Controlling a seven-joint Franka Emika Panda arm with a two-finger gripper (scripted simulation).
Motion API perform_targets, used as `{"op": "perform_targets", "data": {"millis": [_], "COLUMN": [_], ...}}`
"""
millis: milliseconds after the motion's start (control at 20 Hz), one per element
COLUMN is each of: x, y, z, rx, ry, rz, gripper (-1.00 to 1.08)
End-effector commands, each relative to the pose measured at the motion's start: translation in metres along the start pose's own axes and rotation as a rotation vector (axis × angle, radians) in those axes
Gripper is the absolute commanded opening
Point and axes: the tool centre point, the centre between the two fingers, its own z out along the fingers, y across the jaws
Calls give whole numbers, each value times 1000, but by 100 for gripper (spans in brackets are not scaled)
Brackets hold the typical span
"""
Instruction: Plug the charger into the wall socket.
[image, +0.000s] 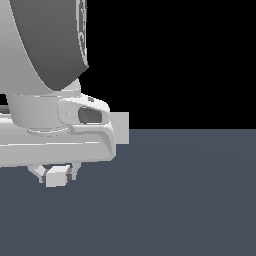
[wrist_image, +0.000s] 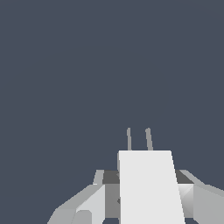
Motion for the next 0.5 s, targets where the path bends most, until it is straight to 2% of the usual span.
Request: {"op": "perform_targets", "data": {"millis": [0,450], "x": [0,23], "y": [0,18], "z": [0,-12], "rx": [0,-24], "ry": [0,1], "rz": [1,61], "gripper": [-100,-100]}}
